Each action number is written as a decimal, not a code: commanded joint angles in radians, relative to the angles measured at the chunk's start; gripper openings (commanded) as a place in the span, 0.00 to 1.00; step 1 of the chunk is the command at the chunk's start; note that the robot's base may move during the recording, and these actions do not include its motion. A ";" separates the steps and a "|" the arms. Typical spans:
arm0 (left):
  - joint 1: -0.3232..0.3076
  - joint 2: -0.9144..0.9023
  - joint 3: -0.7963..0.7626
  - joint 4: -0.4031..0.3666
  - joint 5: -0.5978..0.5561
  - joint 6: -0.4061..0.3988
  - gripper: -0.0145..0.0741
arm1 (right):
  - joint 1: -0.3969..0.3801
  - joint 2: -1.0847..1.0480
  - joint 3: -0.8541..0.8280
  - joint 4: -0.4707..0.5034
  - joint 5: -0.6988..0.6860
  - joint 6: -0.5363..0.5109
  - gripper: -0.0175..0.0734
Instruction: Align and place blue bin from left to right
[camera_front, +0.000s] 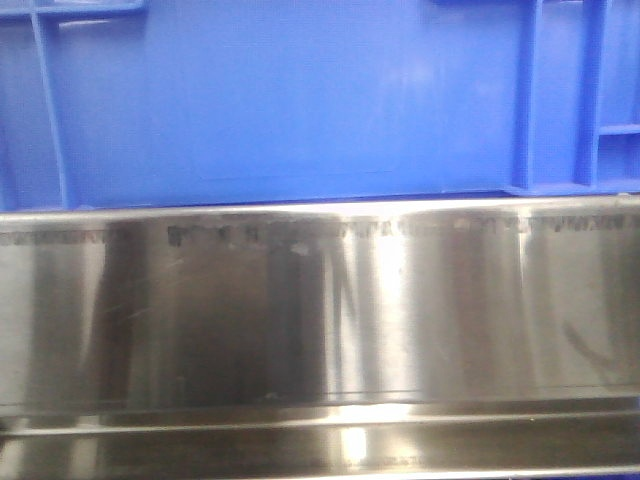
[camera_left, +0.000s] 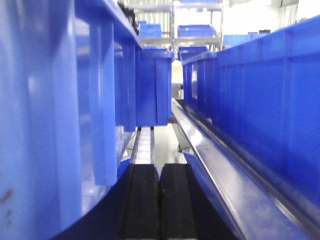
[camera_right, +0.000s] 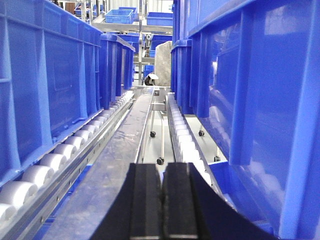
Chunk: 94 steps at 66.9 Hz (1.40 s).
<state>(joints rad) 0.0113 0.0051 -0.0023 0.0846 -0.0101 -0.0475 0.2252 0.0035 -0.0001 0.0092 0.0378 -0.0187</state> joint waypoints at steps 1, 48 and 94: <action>0.006 -0.005 0.002 -0.006 -0.029 0.004 0.04 | -0.003 -0.003 0.000 0.004 -0.016 -0.010 0.12; 0.006 -0.005 0.002 -0.030 0.015 0.004 0.04 | -0.003 -0.003 0.000 0.004 -0.016 -0.010 0.12; 0.006 -0.005 0.002 -0.037 0.016 0.004 0.04 | -0.003 -0.003 0.000 0.004 -0.016 -0.010 0.12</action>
<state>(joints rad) 0.0113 0.0051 0.0024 0.0533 0.0137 -0.0455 0.2252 0.0035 -0.0001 0.0092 0.0378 -0.0187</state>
